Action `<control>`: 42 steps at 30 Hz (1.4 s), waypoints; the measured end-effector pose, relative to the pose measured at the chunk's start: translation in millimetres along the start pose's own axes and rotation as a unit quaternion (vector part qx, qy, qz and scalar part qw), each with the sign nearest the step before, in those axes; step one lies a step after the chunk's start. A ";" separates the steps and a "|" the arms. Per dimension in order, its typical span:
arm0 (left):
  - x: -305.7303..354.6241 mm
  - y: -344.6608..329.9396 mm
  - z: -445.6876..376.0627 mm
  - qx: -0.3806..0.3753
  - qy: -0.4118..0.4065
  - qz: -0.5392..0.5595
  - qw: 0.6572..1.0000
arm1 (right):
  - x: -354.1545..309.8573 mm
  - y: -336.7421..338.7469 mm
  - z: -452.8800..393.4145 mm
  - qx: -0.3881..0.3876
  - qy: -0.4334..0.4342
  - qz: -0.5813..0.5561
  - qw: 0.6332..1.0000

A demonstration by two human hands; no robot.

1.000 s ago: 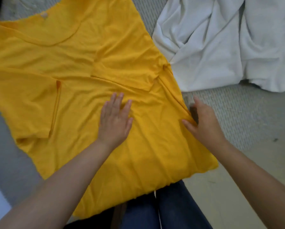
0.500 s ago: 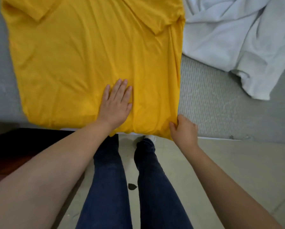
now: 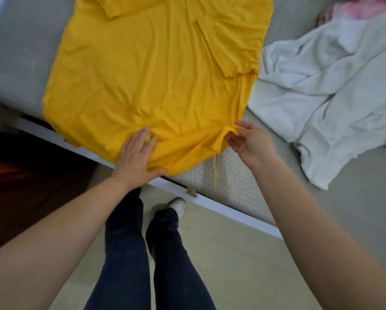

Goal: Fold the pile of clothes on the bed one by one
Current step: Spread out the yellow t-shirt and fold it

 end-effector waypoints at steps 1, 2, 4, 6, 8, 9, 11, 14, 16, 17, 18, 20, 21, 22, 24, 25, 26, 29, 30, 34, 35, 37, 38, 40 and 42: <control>2.4 11.0 4.2 0.036 -0.007 -0.008 0.999 | -6.7 -2.9 -12.1 0.004 0.009 -0.039 0.999; 4.1 22.5 9.9 0.078 -0.011 -0.022 0.997 | -11.7 -4.5 -22.7 0.004 0.011 -0.031 0.999; 9.5 35.6 19.7 0.132 -0.019 -0.063 0.989 | -22.7 0.2 -37.4 0.022 0.011 0.157 0.987; 17.6 37.2 24.4 0.152 -0.030 -0.063 0.986 | -33.1 -0.1 -44.2 0.023 0.035 0.473 0.880; 23.9 30.0 24.4 0.151 -0.031 -0.057 0.986 | -33.6 -21.3 -35.7 -0.008 0.127 0.690 0.713; 25.4 24.3 22.6 0.140 -0.024 -0.062 0.988 | -25.7 -40.4 -24.8 -0.042 0.193 0.757 0.623; 24.7 16.1 18.3 0.114 0.000 -0.079 0.990 | 12.8 -68.2 -9.5 -0.132 0.246 0.863 0.422; 19.5 11.6 12.1 0.081 0.036 -0.100 0.991 | 57.3 -76.4 -11.1 -0.190 0.210 0.935 0.215; 16.9 9.3 10.3 0.072 0.046 -0.091 0.992 | 52.1 -91.1 -9.6 -0.165 0.247 0.939 0.171; 16.5 9.1 9.9 0.076 0.048 -0.086 0.992 | 49.1 -99.8 -9.0 -0.163 0.269 0.937 0.153; 16.6 9.2 10.1 0.082 0.047 -0.080 0.992 | 47.4 -103.4 -11.5 -0.159 0.279 0.936 0.145; 16.5 9.6 11.5 0.097 0.047 -0.074 0.991 | 35.3 -107.4 -17.4 -0.137 0.279 0.938 0.154; 15.7 9.4 12.5 0.102 0.049 -0.078 0.991 | 28.0 -107.9 -21.5 -0.131 0.267 0.940 0.166; 14.9 8.8 13.8 0.105 0.052 -0.083 0.990 | 24.2 -105.4 -25.2 -0.138 0.241 0.943 0.185; 14.7 7.4 15.8 0.115 0.061 -0.093 0.987 | 22.6 -88.3 -35.3 -0.161 0.165 0.949 0.215; 15.0 7.8 16.3 0.124 0.069 -0.092 0.986 | 22.2 -82.3 -31.8 -0.176 0.147 0.948 0.221; 14.9 9.1 16.2 0.136 0.079 -0.086 0.984 | 21.3 -82.2 -23.1 -0.185 0.168 0.943 0.218; 9.0 17.5 14.9 0.181 0.118 -0.030 0.976 | -3.4 -97.6 20.7 -0.144 0.340 0.896 0.247; 5.2 20.7 14.1 0.190 0.129 0.003 0.973 | -8.9 -94.5 32.3 -0.125 0.364 0.883 0.270; -17.1 25.1 13.9 0.156 0.169 0.099 0.968 | -1.1 -71.4 57.8 -0.087 0.397 0.848 0.340; -23.9 23.4 14.6 0.134 0.185 0.109 0.968 | 2.8 -65.4 61.8 -0.077 0.402 0.839 0.360; -43.7 21.6 21.8 0.107 0.228 0.109 0.961 | 10.1 -55.5 68.5 -0.061 0.418 0.816 0.395; -56.7 24.4 29.1 0.110 0.252 0.105 0.956 | 13.7 -51.6 72.0 -0.057 0.430 0.802 0.410; -77.7 36.2 45.0 0.126 0.269 0.086 0.951 | 22.9 -44.2 75.9 -0.049 0.439 0.786 0.433; -86.7 50.7 58.1 0.146 0.224 0.035 0.963 | 33.4 -34.7 75.3 -0.043 0.425 0.781 0.455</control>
Point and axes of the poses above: each hand's wrist, its own z-axis away from the middle knuckle, its own y-axis out of the back of the hand, x = y × z, the point moved 10 cm from there along -z, towards the middle knuckle, and after that the axes turned 9 degrees about -x, right-handed, at the moved point
